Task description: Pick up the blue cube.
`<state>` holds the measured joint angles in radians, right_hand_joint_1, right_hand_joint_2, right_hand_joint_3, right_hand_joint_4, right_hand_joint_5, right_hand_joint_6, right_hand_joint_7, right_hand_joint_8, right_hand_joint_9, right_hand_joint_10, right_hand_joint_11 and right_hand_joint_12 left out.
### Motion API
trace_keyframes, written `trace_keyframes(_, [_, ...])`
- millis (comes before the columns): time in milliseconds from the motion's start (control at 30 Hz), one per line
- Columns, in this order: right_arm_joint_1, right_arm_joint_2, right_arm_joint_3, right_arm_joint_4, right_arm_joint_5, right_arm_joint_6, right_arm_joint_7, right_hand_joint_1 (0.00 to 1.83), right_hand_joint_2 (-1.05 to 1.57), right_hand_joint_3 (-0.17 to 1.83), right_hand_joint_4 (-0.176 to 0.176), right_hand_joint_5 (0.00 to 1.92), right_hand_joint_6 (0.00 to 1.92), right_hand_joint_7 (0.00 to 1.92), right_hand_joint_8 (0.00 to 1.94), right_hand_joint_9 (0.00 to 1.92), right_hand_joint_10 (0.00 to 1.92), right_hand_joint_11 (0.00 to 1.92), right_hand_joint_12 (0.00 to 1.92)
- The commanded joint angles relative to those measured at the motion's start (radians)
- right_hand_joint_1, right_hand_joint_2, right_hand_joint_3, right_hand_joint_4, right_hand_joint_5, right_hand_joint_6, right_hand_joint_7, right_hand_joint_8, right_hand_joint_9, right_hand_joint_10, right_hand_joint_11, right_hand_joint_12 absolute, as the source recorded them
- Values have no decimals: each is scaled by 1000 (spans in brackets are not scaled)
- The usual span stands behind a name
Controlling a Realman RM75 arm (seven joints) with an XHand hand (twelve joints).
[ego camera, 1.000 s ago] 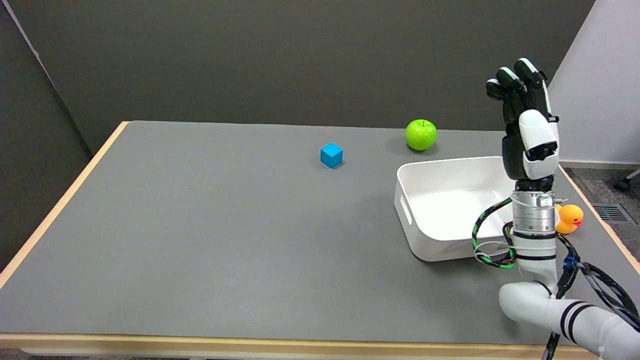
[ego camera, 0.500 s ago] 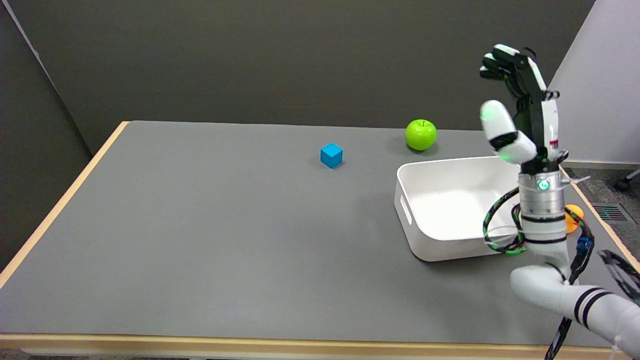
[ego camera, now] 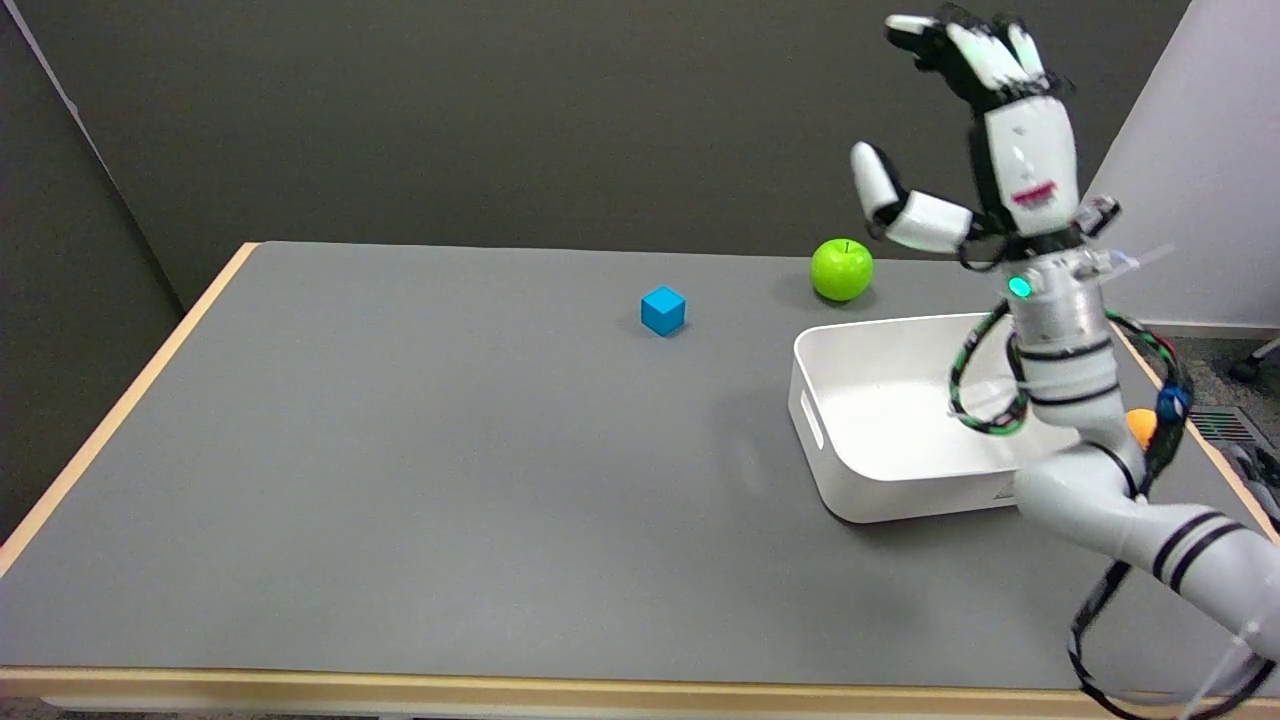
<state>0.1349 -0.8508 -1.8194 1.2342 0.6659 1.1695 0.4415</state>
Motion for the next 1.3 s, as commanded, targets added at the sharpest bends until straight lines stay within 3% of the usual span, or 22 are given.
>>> trace_keyframes(33, [361, -49, -153, 207, -111, -584, -496, 576, 684, 893, 101, 333, 641, 462, 469, 402, 935, 179, 1303])
trace_keyframes(300, [561, -85, -321, 86, -102, -978, -323, 512, 674, 895, 104, 324, 622, 454, 460, 405, 919, 190, 1308])
trace_keyframes(533, [651, -107, -424, -8, -53, -1148, -266, 426, 658, 889, 101, 301, 573, 413, 412, 378, 875, 181, 1294])
trace_keyframes(900, [686, -116, -522, -85, -19, -1273, -269, 387, 647, 883, 95, 285, 539, 387, 384, 349, 835, 167, 1279])
trace_keyframes(1300, [662, -146, -545, -198, -24, -1261, -288, 416, 642, 884, 94, 280, 529, 390, 387, 349, 839, 166, 1280])
